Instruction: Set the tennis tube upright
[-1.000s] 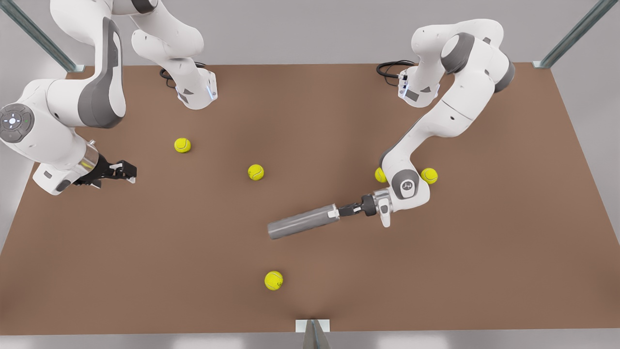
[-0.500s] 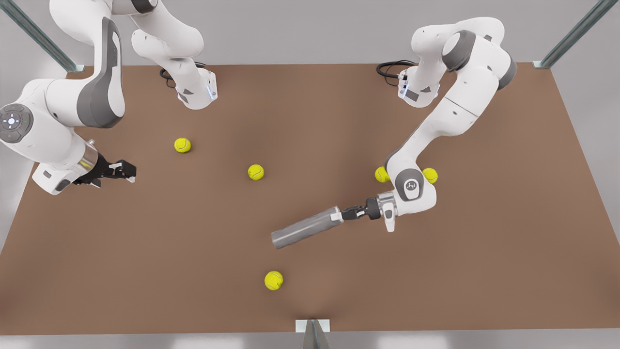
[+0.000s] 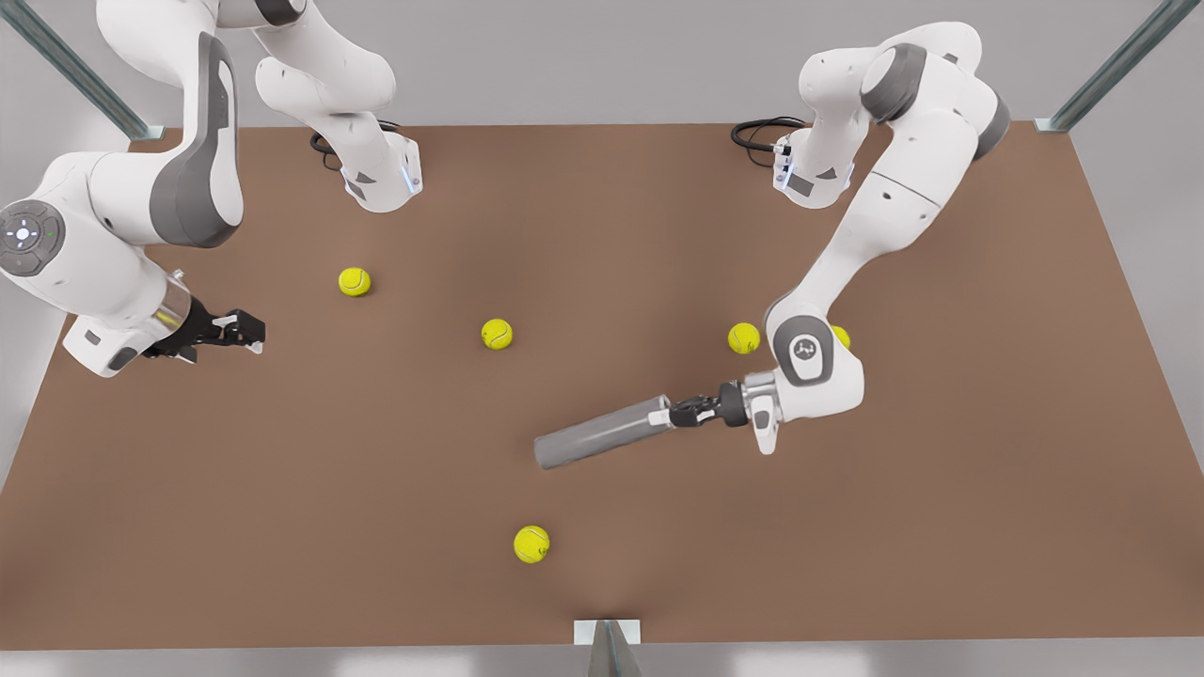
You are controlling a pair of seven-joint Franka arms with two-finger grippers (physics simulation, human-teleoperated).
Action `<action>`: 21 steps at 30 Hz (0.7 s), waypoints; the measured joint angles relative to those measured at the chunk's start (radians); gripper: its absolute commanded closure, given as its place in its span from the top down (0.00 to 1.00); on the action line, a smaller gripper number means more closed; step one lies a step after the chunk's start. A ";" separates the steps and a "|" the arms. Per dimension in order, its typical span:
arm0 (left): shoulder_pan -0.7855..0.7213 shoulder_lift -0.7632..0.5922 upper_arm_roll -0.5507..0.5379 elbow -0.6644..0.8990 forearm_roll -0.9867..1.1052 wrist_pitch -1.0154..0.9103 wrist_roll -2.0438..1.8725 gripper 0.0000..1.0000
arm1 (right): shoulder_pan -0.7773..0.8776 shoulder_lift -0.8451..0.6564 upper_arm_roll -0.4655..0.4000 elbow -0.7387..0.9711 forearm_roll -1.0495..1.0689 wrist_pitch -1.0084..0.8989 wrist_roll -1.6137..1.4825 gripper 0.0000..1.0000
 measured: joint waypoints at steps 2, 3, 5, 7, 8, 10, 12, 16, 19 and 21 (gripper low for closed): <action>0.000 -0.003 0.001 0.000 0.022 0.000 -0.012 0.21 | 0.000 0.000 0.000 0.000 0.000 0.000 0.000 1.00; 0.000 -0.005 0.002 0.000 0.031 0.000 -0.013 0.21 | -0.001 0.000 0.000 0.000 0.000 0.000 0.000 1.00; 0.003 -0.006 0.001 0.002 0.055 -0.001 -0.061 0.21 | -0.003 0.000 -0.001 0.000 0.000 0.001 -0.007 1.00; 0.006 -0.017 0.001 0.006 0.091 -0.002 -0.084 0.21 | -0.011 0.000 -0.001 0.000 0.000 0.002 -0.012 1.00; 0.006 -0.018 0.001 0.005 0.103 -0.002 -0.084 0.21 | -0.009 0.000 -0.001 0.001 0.000 0.000 -0.014 1.00; 0.008 -0.026 0.001 0.005 0.127 -0.002 -0.123 0.21 | -0.007 0.001 -0.001 0.000 0.000 0.002 -0.014 1.00; 0.012 -0.038 0.001 0.006 0.160 -0.002 -0.152 0.21 | -0.008 0.002 -0.001 0.000 0.000 0.002 -0.014 1.00; 0.016 -0.060 0.002 0.000 0.199 -0.002 -0.179 0.21 | -0.009 0.002 0.000 0.000 0.000 0.002 -0.014 1.00; 0.019 -0.061 0.002 0.006 0.246 -0.005 -0.215 0.21 | -0.009 0.002 0.000 0.000 0.002 0.002 -0.015 1.00; 0.020 -0.063 0.002 0.006 0.267 -0.005 -0.217 0.21 | -0.020 0.000 -0.001 0.000 0.028 0.002 -0.034 1.00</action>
